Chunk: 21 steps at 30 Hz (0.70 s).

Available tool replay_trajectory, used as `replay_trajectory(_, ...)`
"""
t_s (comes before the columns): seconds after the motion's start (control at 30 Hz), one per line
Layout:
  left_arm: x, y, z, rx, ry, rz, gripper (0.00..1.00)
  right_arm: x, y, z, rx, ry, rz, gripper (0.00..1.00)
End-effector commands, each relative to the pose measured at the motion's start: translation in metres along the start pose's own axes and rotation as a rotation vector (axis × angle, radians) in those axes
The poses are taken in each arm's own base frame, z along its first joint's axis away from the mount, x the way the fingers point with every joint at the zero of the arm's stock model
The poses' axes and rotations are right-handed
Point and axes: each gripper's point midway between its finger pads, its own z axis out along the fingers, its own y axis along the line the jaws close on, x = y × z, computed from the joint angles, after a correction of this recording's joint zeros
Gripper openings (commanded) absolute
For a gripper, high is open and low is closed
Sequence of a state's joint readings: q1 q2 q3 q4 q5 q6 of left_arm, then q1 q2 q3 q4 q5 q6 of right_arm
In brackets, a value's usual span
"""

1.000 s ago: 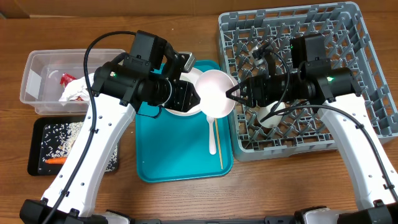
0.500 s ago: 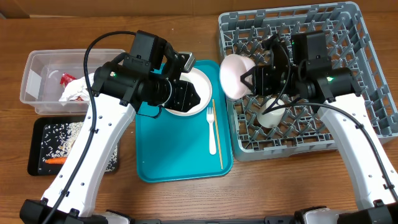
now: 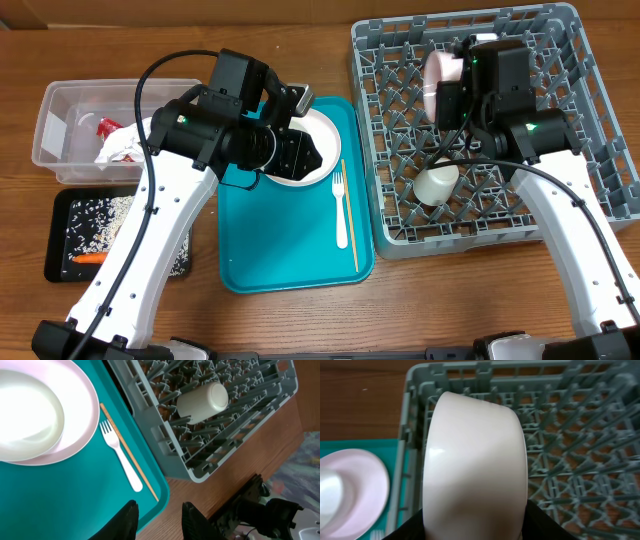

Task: Sort waste into correct bins and load items into the dishwasher
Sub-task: 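Open the left gripper and carry the pink bowl into the rack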

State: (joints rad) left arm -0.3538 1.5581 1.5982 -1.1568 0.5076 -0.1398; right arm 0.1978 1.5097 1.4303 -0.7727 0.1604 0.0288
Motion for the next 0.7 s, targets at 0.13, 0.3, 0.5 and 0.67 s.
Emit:
replay_trajectory(0.13,0.006,0.005,0.006,-0.023,0.027,-0.012,0.31,0.003,-0.025,0.02,0.171,0.021,-0.073,0.38)
replay_trajectory(0.3,0.006,0.006,0.006,-0.025,0.027,-0.011,0.31,0.004,-0.033,0.043,0.241,0.034,-0.106,0.38)
replay_trajectory(0.5,0.005,0.011,0.006,-0.053,0.023,-0.011,0.31,0.005,-0.034,0.074,0.268,0.048,-0.204,0.38)
replay_trajectory(0.67,0.005,0.011,0.006,-0.053,0.023,-0.012,0.31,0.0,-0.032,0.09,0.275,0.022,-0.218,0.38)
